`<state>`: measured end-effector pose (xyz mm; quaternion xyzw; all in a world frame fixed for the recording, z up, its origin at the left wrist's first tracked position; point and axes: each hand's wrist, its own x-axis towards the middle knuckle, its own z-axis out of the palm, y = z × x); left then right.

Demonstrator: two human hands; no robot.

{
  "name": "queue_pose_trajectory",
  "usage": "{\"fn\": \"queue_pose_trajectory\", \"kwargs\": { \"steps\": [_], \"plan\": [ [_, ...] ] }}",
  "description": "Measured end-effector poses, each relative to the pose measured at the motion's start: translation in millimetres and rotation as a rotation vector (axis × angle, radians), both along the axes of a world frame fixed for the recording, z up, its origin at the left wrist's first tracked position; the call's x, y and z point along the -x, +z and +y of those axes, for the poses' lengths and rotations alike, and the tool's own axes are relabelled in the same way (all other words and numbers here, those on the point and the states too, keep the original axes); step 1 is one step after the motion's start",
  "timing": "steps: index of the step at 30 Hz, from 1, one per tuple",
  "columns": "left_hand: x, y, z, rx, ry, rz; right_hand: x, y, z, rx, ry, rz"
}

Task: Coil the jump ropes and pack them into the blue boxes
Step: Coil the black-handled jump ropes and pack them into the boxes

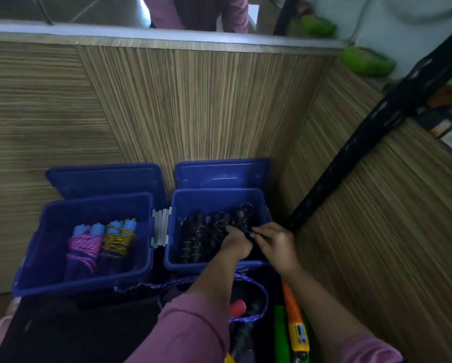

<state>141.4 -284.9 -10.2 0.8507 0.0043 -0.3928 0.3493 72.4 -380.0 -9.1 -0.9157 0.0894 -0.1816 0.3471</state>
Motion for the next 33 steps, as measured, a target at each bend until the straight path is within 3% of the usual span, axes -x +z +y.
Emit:
{"fn": "queue_pose_trajectory", "kwargs": {
  "steps": [10, 17, 24, 28, 33],
  "plan": [
    [-2, -2, 11, 0.295, 0.212, 0.057, -9, 20, -1, -0.254, -0.081, 0.011],
    [2, 26, 64, 0.182, 0.013, -0.325, -28, 65, 21, -0.205, 0.257, 0.089],
    [8, 58, 134, -0.005, -0.206, -0.639, -50, 99, 64, -0.482, 0.451, 0.246],
    [10, 59, 180, 0.032, -0.092, -0.643, -51, 106, 82, -0.502, 0.423, 0.147],
    [20, 66, 225, -0.046, -0.273, -0.711, -51, 112, 112, -0.421, 0.486, 0.196]
  ]
}}
